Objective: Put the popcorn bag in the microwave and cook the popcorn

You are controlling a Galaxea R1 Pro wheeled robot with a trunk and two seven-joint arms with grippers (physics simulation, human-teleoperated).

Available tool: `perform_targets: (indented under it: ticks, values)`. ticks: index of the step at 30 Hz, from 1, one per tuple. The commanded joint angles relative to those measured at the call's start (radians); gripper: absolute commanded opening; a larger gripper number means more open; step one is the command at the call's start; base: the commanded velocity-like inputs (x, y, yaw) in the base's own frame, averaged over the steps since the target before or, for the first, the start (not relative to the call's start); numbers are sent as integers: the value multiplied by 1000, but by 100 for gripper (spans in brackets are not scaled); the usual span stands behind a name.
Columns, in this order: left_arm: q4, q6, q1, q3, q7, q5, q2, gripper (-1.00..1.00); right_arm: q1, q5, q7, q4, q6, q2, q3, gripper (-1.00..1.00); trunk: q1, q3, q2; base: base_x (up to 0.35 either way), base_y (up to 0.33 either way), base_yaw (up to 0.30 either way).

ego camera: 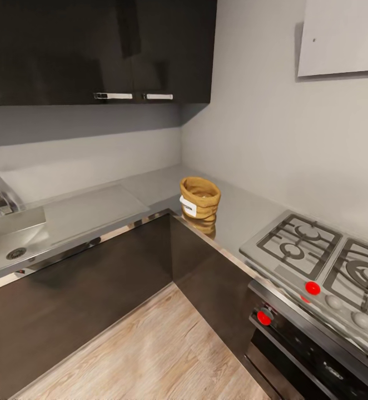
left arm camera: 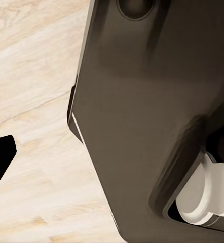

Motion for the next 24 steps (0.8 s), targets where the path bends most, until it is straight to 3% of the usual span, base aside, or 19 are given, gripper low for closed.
perform_targets:
  ticks: [1, 4, 6, 8, 10, 12, 14, 18, 21, 22, 23, 24]
  values:
    - [-1, -1, 0, 1, 1, 3, 0, 100, -1, 11, -1, 2, 4, 1, -6, 100, 0, -1, -1, 0, 0, 0]
    - [-1, -1, 0, 1, 1, 3, 0, 100, -1, 35, 6, -5, 9, 7, 1, 100, 0, -1, -1, 0, 0, 0]
    - [-1, -1, 0, 1, 1, 3, 0, 100, -1, 63, 15, -60, 9, 20, 12, 100, 0, -1, -1, 0, 0, 0]
    - [-1, -1, 0, 1, 1, 3, 0, 100, -2, 73, 30, -194, 21, 64, 18, 100, 0, -1, -1, 0, 0, 0]
    - [-1, -1, 0, 1, 1, 3, 0, 100, -1, 77, 47, -332, 93, 108, 22, 100, 0, -1, -1, 0, 0, 0]
    - [-1, -1, 0, 2, 1, 3, 0, 100, -1, 78, 99, -504, 225, 146, 47, 100, 0, -1, -1, 0, 0, 0]
    - [-1, -1, 0, 1, 1, 3, 0, 100, -1, 77, 160, -639, 324, 156, 84, 100, 0, -1, -1, 0, 0, 0]
    - [-1, -1, 0, 1, 1, 3, 0, 100, -1, 71, 332, -1013, 624, 178, 180, 100, 0, -1, -1, 0, 0, 0]
    - [-1, -1, 0, 1, 1, 3, 0, 100, -1, 68, 387, -1222, 804, 190, 229, 100, 0, -1, -1, 0, 0, 0]
    - [-1, -1, 0, 1, 1, 3, 0, 100, -19, 67, 396, -1302, 882, 190, 239, 100, 0, -1, -1, 0, 0, 0]
    - [-1, -1, 0, 1, 1, 3, 0, 100, -76, 66, 401, -1379, 974, 190, 245, 100, 0, -1, -1, 0, 0, 0]
    - [-1, -1, 0, 1, 1, 3, 0, 100, -116, 66, 402, -1400, 1021, 190, 246, 100, 0, -1, -1, 0, 0, 0]
